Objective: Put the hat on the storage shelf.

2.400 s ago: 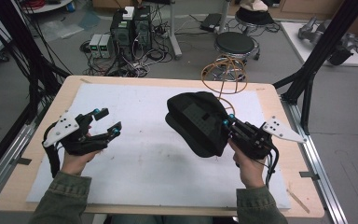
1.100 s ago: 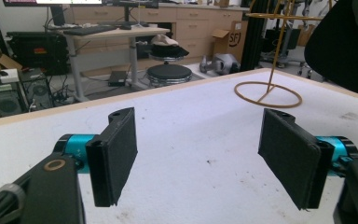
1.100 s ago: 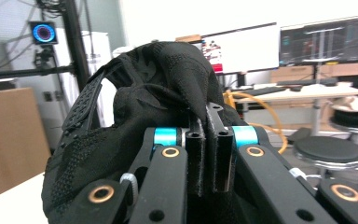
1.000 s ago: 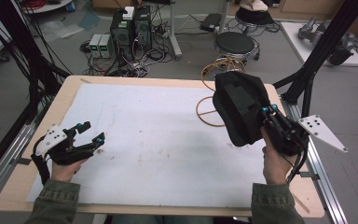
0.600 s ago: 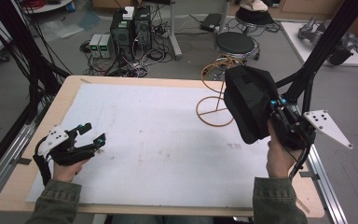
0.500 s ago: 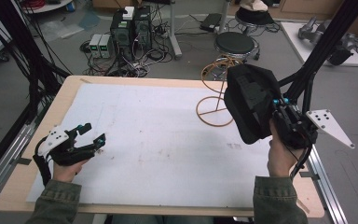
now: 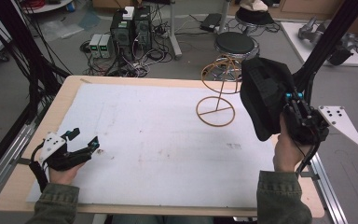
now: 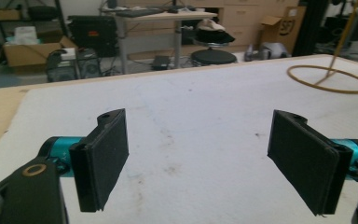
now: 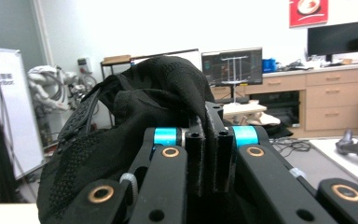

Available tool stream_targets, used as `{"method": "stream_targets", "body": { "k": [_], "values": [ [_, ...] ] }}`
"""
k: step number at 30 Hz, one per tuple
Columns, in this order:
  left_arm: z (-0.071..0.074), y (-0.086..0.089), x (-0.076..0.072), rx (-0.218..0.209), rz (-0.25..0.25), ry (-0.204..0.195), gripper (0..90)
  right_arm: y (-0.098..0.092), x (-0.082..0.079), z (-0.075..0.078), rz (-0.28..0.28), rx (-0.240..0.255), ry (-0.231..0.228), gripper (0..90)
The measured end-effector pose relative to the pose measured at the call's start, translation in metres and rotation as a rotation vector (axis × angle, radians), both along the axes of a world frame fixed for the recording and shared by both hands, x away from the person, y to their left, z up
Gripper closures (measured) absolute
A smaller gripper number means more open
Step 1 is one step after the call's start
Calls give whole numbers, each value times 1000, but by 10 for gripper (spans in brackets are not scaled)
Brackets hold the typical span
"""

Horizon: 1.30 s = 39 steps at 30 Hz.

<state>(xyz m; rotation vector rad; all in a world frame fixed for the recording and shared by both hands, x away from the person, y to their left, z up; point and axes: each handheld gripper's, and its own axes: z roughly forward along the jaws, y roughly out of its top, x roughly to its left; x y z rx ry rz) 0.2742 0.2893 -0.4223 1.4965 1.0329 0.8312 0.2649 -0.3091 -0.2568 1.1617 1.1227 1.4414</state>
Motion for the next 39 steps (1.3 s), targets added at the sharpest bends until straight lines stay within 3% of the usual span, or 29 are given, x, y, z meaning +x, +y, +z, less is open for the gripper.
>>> {"method": "stream_targets", "body": {
  "k": [6, 12, 18, 24, 28, 39],
  "values": [
    [-1, 5, -3, -13, 55, -5, 183, 0, 10, 5, -48, 5, -10, 872],
    [-6, 9, -9, 4, 139, -2, 167, 1, 25, 9, -88, 7, -9, 872],
    [-6, 6, -9, 22, 193, 2, 161, 9, 44, 12, -119, -30, -29, 872],
    [-7, 2, -9, 33, 197, 13, 160, 21, 63, 16, -131, -36, -28, 873],
    [-7, 3, -9, 18, 191, 6, 161, 28, 74, 17, -114, -35, -40, 872],
    [-7, 5, -9, 12, 189, 8, 163, 51, 107, 23, -86, -84, -46, 873]
  ]
}}
